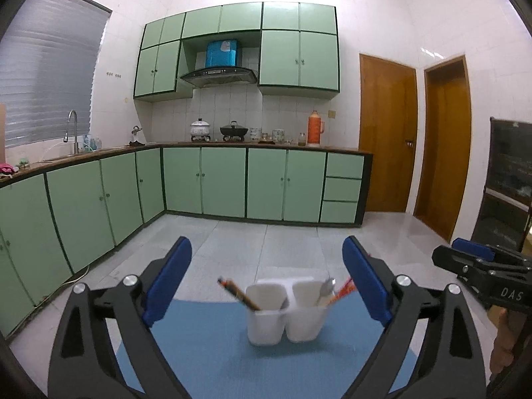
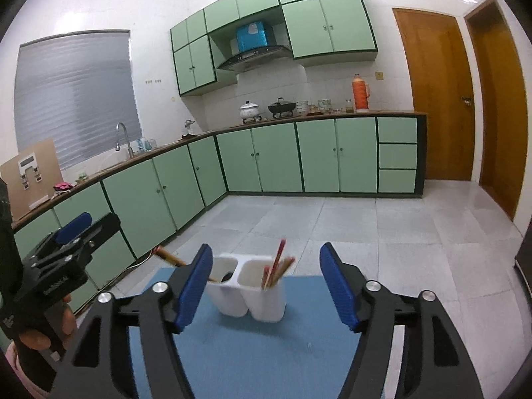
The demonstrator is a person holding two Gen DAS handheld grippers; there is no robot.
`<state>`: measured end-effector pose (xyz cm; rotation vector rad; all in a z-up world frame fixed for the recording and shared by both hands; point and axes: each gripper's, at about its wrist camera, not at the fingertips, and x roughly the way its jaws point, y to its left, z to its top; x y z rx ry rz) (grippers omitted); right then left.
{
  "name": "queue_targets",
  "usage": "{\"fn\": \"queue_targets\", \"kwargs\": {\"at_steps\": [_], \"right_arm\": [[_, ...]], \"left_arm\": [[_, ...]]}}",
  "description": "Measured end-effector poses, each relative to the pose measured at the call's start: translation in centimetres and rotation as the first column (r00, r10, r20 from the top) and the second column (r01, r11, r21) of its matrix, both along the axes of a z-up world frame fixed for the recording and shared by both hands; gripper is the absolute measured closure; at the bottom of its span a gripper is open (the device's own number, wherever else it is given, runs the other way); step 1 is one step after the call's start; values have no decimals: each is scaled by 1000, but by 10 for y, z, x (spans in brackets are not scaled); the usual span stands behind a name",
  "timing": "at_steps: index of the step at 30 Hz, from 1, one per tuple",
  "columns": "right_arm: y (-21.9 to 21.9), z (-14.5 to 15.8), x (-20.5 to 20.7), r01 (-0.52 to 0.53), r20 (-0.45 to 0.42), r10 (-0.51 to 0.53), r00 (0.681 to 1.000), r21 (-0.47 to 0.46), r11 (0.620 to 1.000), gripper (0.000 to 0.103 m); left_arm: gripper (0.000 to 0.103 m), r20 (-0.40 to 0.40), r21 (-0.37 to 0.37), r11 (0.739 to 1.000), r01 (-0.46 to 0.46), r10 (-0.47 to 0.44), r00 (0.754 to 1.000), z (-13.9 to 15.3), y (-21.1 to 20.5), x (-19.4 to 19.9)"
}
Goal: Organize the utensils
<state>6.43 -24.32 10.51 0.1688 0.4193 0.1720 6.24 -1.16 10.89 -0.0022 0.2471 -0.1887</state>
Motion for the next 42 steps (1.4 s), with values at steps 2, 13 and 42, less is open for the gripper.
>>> {"fn": "queue_targets", "kwargs": {"at_steps": [2, 13, 42], "right_arm": [[-1, -3, -14, 8, -4, -8, 1000, 1, 1000, 25], [8, 0, -76, -25, 14, 25, 1000, -4, 1000, 6], [30, 14, -147, -72, 51, 76, 996, -70, 995, 6]], "left_arm": [[9, -4, 12, 1000, -2, 2, 1000, -2, 0, -14], [6, -40, 26, 999, 31, -30, 999, -8, 1, -82], [6, -43, 45, 999, 25, -23, 999, 4, 4, -160]]}}
